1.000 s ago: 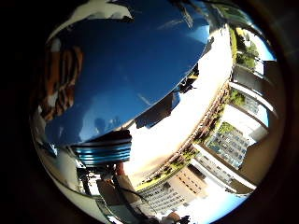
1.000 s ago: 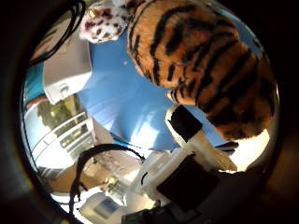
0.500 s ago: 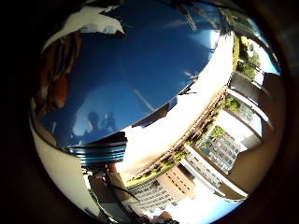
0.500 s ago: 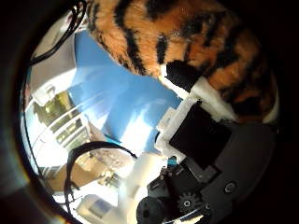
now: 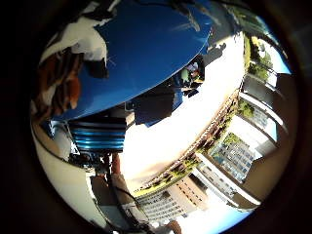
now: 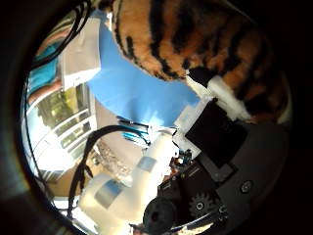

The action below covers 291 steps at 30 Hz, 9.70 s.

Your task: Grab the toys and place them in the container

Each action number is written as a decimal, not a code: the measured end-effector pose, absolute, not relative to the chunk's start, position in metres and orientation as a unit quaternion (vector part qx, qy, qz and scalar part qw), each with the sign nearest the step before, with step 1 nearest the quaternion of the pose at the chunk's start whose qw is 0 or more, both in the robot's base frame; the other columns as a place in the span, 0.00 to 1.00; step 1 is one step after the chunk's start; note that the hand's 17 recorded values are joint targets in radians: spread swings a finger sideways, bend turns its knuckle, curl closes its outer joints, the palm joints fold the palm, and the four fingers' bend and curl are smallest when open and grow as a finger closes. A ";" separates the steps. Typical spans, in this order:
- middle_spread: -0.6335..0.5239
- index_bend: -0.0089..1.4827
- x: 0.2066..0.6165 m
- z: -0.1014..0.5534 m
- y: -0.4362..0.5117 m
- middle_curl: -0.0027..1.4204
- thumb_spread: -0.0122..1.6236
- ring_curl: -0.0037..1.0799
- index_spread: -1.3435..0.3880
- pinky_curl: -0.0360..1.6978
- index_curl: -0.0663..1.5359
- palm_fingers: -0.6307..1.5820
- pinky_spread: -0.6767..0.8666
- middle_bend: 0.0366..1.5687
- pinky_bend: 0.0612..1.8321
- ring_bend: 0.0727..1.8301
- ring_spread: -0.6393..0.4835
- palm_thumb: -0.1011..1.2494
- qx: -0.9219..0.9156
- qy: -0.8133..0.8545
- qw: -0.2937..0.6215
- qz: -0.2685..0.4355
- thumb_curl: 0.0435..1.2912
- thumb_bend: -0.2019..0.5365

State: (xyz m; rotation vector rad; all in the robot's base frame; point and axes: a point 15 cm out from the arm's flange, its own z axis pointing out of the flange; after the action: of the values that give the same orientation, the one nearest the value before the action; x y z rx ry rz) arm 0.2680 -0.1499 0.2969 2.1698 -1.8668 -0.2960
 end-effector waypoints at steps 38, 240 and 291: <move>0.33 0.74 0.488 0.398 0.258 0.79 0.67 0.79 0.20 0.55 0.03 0.65 0.52 0.78 0.84 0.81 0.46 0.78 0.831 -0.539 -0.128 -0.047 0.61 0.24; 0.36 0.53 0.302 0.407 0.011 0.75 0.68 0.74 0.19 0.29 0.03 0.70 0.52 0.75 0.94 0.76 0.47 0.81 0.817 -0.572 -0.015 -0.074 0.58 0.26; 0.58 0.27 0.419 0.349 0.169 0.28 0.70 0.29 0.55 0.18 0.13 0.28 0.70 0.08 0.40 0.18 0.81 0.60 0.862 -0.488 -0.057 -0.122 0.39 0.23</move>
State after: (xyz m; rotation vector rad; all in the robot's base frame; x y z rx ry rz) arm 0.4185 0.1685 0.3490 2.8113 -1.5914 -0.3971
